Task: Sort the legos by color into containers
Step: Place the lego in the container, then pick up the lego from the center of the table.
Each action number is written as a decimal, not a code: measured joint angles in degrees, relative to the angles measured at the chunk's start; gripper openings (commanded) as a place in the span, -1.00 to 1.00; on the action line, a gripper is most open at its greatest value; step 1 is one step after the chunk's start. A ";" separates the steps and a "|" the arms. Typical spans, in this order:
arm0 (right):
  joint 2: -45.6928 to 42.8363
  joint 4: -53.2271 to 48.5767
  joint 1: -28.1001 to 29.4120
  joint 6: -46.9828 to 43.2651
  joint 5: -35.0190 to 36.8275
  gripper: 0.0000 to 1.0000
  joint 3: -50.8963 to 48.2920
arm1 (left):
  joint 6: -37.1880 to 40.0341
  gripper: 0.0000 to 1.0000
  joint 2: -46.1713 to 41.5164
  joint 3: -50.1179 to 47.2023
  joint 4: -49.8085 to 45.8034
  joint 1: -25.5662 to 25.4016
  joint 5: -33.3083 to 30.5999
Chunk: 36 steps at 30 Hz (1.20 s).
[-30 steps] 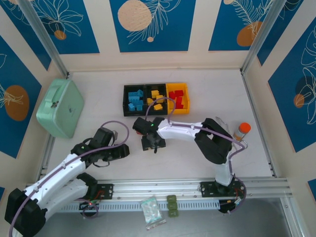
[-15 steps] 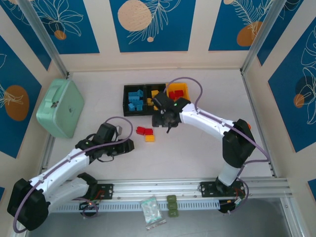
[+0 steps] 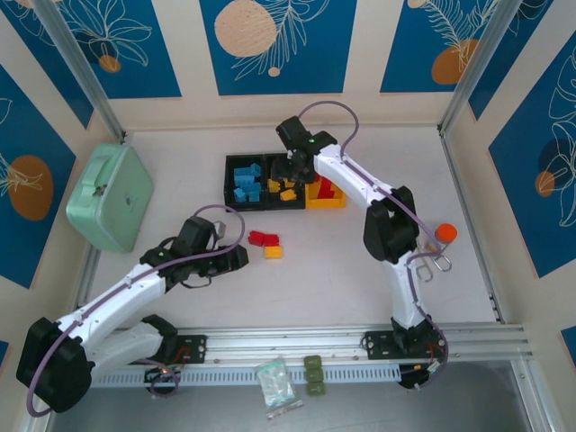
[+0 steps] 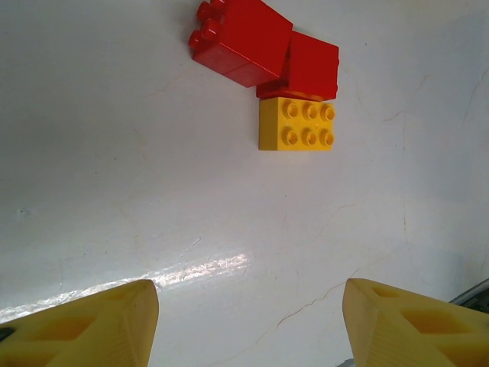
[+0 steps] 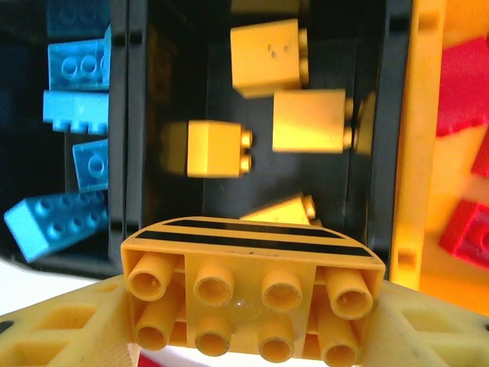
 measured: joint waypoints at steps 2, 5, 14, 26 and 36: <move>4.00 -1.55 -0.63 -0.52 -0.63 0.24 6.08 | -0.17 0.30 0.00 0.00 0.00 0.00 -0.02; 9.01 -4.11 -1.49 -0.92 -1.31 0.24 13.99 | -0.37 0.30 0.00 0.00 0.00 0.00 -0.02; 13.62 -7.89 -1.66 -0.92 -3.48 0.32 20.46 | -0.61 0.30 1.31 0.00 0.02 0.00 -0.02; 13.57 -8.83 -1.22 -1.07 -3.61 0.49 20.55 | -0.63 0.29 1.79 0.00 0.00 0.00 0.00; -5.68 -1.77 2.29 -1.07 -3.13 0.43 -3.19 | 0.66 0.30 2.56 1.01 -0.70 0.00 -0.07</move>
